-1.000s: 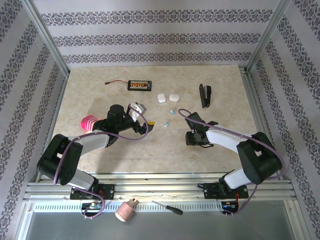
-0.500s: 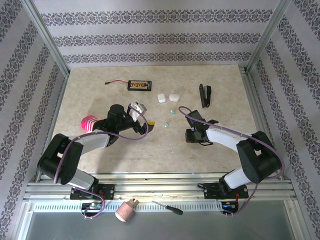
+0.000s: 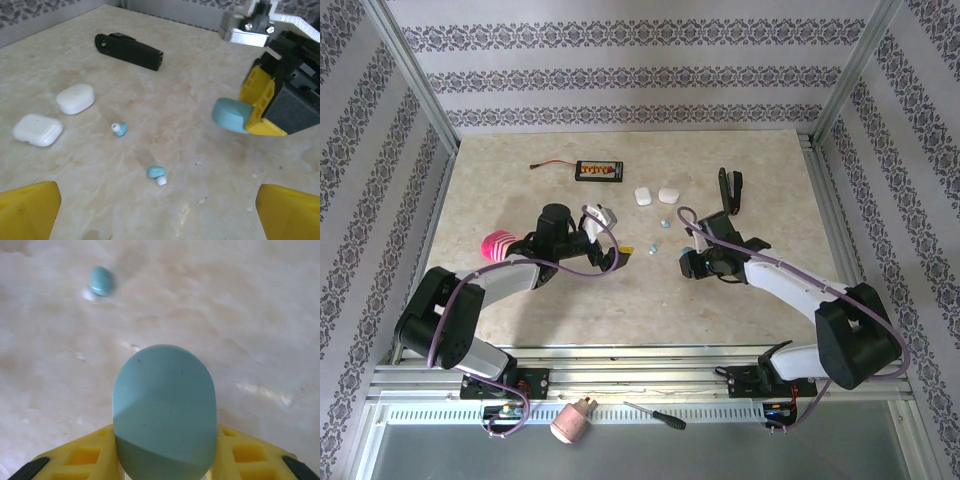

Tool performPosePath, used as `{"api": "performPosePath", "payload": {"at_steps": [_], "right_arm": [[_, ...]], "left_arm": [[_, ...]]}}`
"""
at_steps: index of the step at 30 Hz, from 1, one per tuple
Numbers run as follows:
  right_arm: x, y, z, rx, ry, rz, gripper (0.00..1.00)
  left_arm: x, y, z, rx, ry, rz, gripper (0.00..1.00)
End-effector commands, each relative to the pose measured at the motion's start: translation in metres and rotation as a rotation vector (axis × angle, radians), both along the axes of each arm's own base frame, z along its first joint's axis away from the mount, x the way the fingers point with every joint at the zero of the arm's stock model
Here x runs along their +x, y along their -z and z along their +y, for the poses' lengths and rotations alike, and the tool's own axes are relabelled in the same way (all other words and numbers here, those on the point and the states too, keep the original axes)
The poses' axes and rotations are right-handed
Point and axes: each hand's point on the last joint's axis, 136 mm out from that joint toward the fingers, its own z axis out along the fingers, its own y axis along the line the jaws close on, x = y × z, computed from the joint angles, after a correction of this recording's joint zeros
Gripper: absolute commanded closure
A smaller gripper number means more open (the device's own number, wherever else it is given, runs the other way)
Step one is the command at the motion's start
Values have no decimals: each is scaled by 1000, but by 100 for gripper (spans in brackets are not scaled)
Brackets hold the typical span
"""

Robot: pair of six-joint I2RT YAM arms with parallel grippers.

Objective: Insert wireless bluetooth earbuds into charging case

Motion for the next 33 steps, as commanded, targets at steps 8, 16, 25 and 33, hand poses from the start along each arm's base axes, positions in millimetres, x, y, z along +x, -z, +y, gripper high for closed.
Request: {"api": "performPosePath", "payload": {"at_steps": [8, 16, 25, 33], "right_arm": [[-28, -99, 78, 255, -616, -200, 78], [-53, -146, 105, 393, -834, -280, 79], [-54, -146, 118, 400, -889, -281, 81], [-54, -134, 119, 389, -904, -232, 83]], "left_arm": [[-55, -14, -24, -76, 302, 85, 0], [-71, -33, -30, -173, 391, 105, 5], [-85, -62, -34, -298, 494, 124, 24], [-87, -68, -35, -332, 516, 124, 34]]}}
